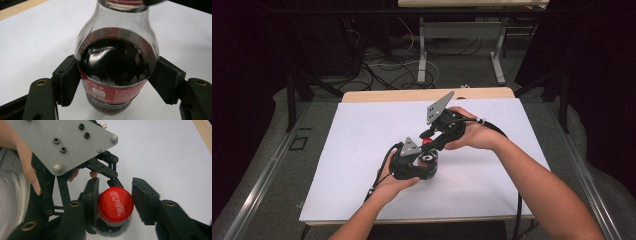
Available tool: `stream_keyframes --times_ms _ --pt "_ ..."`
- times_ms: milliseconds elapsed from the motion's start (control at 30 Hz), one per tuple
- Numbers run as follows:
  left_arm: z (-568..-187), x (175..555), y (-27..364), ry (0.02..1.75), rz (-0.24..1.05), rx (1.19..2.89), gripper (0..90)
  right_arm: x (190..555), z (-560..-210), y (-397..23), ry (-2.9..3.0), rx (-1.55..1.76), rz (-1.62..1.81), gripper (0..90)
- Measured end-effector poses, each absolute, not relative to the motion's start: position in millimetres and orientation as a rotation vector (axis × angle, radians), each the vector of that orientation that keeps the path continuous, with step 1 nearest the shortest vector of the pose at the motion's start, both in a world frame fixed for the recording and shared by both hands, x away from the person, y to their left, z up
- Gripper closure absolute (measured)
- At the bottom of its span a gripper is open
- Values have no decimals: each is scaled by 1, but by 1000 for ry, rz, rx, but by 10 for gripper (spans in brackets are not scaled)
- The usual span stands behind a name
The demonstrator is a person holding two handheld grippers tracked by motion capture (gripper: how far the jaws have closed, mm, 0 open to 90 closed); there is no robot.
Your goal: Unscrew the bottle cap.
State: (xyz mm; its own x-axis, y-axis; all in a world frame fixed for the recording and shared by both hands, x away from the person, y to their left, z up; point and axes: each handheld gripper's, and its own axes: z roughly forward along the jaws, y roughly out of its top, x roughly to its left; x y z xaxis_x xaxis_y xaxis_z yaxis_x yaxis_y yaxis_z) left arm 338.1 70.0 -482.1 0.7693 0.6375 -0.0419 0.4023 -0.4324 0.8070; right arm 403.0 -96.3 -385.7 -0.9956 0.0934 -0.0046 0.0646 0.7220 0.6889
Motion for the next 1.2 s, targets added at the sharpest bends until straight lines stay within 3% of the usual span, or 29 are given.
stream_keyframes --times_ms 167,333,400,733,933,1200 --pt "-482 340 73 804 357 2062 300 391 -384 -94 2773 450 1101 460" --pt "-481 341 75 810 367 2068 300 380 -384 -89 2656 746 1120 471" --pt "-480 341 74 814 373 2068 300 376 -384 -87 2632 824 1151 526" --pt "-481 340 72 800 377 2096 300 369 -384 -76 2553 917 1076 609" --pt "-481 339 71 798 364 2089 301 375 -383 -80 2639 793 1063 615" --pt "-480 336 70 747 335 2084 301 396 -376 -88 2888 287 1071 614"
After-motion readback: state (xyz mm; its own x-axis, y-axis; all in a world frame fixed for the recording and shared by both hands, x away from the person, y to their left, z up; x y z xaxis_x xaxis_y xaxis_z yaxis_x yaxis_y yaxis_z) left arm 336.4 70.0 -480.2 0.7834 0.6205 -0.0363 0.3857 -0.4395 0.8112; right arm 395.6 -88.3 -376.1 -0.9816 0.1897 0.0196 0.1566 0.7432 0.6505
